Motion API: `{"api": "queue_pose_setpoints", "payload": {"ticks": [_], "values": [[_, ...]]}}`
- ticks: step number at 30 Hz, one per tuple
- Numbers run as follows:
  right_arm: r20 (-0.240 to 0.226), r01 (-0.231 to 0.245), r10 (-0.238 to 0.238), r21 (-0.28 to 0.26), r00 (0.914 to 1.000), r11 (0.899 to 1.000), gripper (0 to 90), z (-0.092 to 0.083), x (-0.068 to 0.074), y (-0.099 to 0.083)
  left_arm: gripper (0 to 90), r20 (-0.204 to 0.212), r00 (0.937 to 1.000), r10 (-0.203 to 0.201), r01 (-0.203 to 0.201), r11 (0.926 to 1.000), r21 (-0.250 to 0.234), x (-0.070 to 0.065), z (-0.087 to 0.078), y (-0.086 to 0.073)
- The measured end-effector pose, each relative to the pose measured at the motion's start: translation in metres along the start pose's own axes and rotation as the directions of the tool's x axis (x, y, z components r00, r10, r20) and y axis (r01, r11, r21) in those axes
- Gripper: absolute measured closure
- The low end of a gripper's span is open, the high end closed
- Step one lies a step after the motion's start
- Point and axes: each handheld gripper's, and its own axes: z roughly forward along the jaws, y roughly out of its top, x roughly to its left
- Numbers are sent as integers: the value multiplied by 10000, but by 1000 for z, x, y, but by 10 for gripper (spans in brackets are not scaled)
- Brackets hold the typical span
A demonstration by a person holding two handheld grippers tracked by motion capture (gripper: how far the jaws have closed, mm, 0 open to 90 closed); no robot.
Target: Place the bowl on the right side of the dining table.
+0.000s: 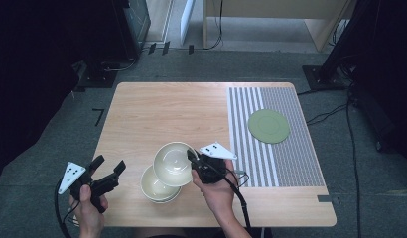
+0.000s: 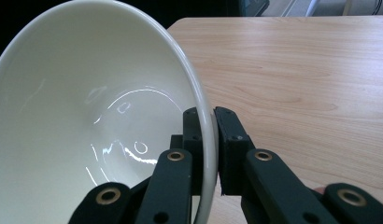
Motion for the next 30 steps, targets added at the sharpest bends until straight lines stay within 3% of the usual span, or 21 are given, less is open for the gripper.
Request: {"api": "queue_pose_setpoints", "payload": {"ticks": [6, 12, 19, 30], "values": [[27, -59, 59, -76, 10000, 10000, 845, -4, -6, 1, 129, -397, 9992, 57, -42, 9992, 398, 9, 7, -12], [83, -92, 94, -144, 9999, 9999, 845, -8, -11, 3, 129, -564, 9983, -128, 172, 9968, 781, 17, 13, -23], [207, -157, 162, -225, 9997, 9996, 845, -13, -18, 5, 133, -835, 9965, 101, 0, 9928, 1202, 22, 19, -35], [339, -171, 184, -383, 9993, 9991, 845, -19, -26, 9, 133, -959, 9951, 228, -94, 9904, 1383, 27, 25, -48]]}}
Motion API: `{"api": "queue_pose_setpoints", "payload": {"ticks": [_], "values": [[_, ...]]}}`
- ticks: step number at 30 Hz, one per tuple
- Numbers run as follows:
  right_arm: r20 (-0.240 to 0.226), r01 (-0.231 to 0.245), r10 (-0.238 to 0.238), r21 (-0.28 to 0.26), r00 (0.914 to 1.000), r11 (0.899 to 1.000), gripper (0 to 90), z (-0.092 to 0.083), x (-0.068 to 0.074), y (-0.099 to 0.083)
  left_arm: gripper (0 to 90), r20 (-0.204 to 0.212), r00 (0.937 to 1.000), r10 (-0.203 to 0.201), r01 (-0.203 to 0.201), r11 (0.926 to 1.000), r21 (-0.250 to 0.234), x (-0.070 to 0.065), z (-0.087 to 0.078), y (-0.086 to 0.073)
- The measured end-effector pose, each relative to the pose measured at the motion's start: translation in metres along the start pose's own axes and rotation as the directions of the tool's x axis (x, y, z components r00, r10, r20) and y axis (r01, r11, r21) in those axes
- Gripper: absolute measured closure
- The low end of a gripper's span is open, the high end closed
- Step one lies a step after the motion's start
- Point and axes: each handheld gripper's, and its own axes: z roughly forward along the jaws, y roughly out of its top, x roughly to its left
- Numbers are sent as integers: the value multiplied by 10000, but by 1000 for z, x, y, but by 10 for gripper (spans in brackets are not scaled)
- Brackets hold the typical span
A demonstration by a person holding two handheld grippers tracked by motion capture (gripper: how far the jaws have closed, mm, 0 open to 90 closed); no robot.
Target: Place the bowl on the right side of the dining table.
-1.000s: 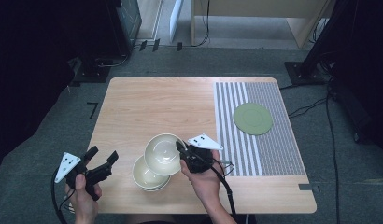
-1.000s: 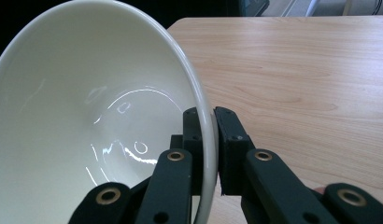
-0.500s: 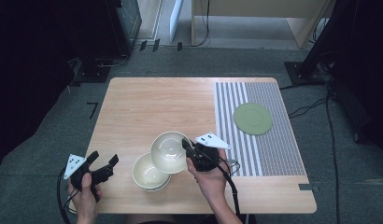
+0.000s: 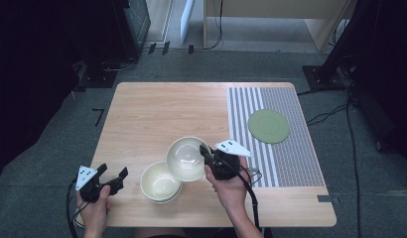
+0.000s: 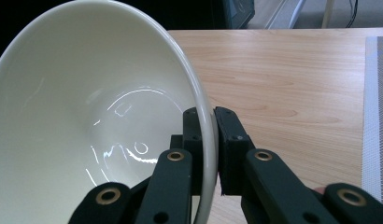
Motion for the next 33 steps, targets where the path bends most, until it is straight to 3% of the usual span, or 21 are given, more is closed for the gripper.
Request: {"api": "queue_pose_setpoints", "payload": {"ticks": [33], "values": [[758, -106, 123, -227, 9971, 9997, 845, -18, -35, 8, 141, -42, 10000, -70, 70, 10000, 10, 1, 4, -4]]}}
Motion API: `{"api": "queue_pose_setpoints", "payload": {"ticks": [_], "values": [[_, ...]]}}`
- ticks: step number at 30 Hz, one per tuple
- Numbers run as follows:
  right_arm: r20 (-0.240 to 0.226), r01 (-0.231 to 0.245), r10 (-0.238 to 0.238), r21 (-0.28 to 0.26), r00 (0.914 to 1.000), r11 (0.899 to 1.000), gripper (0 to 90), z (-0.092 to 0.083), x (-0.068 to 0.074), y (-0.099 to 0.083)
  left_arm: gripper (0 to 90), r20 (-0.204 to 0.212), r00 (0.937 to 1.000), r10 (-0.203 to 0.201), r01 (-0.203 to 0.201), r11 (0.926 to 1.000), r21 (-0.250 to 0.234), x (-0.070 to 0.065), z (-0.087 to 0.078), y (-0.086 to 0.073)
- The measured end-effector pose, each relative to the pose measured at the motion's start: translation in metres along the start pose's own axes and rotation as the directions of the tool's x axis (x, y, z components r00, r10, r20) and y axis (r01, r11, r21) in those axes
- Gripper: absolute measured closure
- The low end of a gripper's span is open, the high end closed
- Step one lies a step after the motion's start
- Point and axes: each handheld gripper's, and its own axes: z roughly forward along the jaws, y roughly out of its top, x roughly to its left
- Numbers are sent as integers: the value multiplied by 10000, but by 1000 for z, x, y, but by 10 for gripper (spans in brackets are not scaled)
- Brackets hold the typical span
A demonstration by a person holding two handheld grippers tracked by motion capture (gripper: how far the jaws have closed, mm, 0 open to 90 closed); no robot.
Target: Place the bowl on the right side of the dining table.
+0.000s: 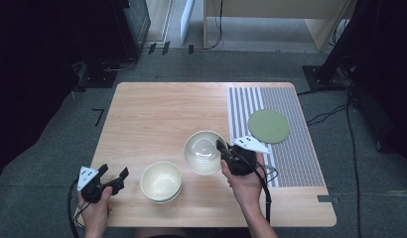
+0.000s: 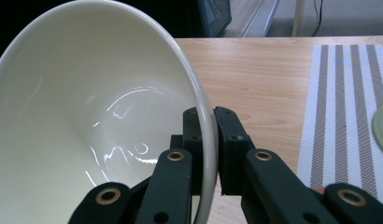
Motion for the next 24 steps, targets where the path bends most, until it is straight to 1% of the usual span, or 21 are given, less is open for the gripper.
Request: {"api": "queue_pose_setpoints", "payload": {"ticks": [8, 24], "values": [[162, -41, 42, -56, 9999, 10000, 845, -3, -8, 1, 141, -82, 9998, 191, -191, 9998, 72, -3, 1, -1], [394, -180, 185, -149, 9991, 9997, 845, -9, -21, 5, 141, -78, 9998, 167, -166, 9998, 84, -3, 2, -1]]}}
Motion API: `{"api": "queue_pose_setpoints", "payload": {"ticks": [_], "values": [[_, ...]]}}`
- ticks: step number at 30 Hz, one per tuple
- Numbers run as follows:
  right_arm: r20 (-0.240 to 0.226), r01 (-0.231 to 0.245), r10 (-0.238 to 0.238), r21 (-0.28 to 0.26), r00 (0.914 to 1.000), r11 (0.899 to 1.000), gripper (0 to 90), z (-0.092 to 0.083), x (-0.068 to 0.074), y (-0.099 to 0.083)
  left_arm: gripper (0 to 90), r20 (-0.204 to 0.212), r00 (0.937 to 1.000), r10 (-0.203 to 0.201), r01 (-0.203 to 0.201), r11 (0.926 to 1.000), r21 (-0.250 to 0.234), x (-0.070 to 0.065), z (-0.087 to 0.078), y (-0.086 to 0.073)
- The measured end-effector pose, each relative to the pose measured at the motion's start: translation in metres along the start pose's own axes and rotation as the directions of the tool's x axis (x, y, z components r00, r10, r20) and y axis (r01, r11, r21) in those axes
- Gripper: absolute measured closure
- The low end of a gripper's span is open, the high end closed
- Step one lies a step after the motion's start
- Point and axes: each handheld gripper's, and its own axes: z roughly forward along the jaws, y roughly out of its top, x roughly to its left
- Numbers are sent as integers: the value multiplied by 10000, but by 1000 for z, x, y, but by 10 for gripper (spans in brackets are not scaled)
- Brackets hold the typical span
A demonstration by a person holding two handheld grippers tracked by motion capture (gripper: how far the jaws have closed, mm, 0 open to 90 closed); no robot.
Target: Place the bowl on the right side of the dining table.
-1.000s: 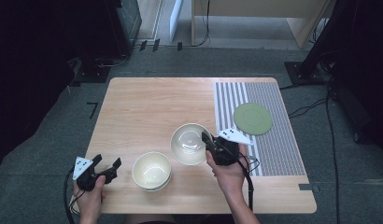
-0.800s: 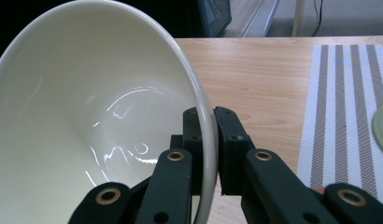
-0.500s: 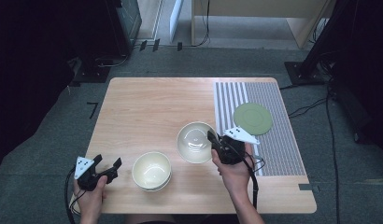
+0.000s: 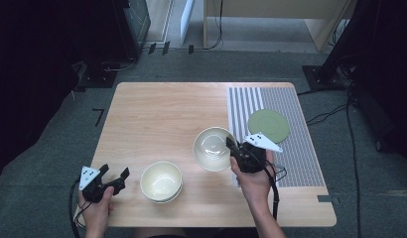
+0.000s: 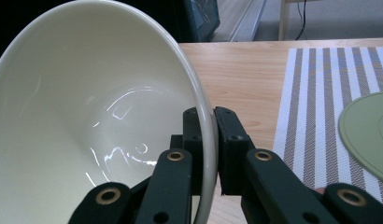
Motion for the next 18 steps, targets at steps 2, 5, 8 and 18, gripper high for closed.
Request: {"api": "queue_pose_setpoints", "payload": {"ticks": [2, 5, 8, 18], "values": [[39, -11, 11, -3, 10000, 10000, 845, 0, -2, 0, 141, -21, 10000, 23, -23, 10000, 9, 0, 0, 0], [72, -31, 31, -24, 10000, 10000, 844, -1, -3, 1, 141, -24, 10000, 31, -31, 10000, 15, 0, 0, 0], [144, -58, 58, -48, 9999, 10000, 845, -2, -7, 2, 141, -29, 10000, 53, -53, 10000, 33, 0, 0, 0], [320, -131, 135, -114, 9994, 9998, 844, -6, -16, 4, 141, -43, 10000, 68, -68, 10000, 34, -1, 1, 0]]}}
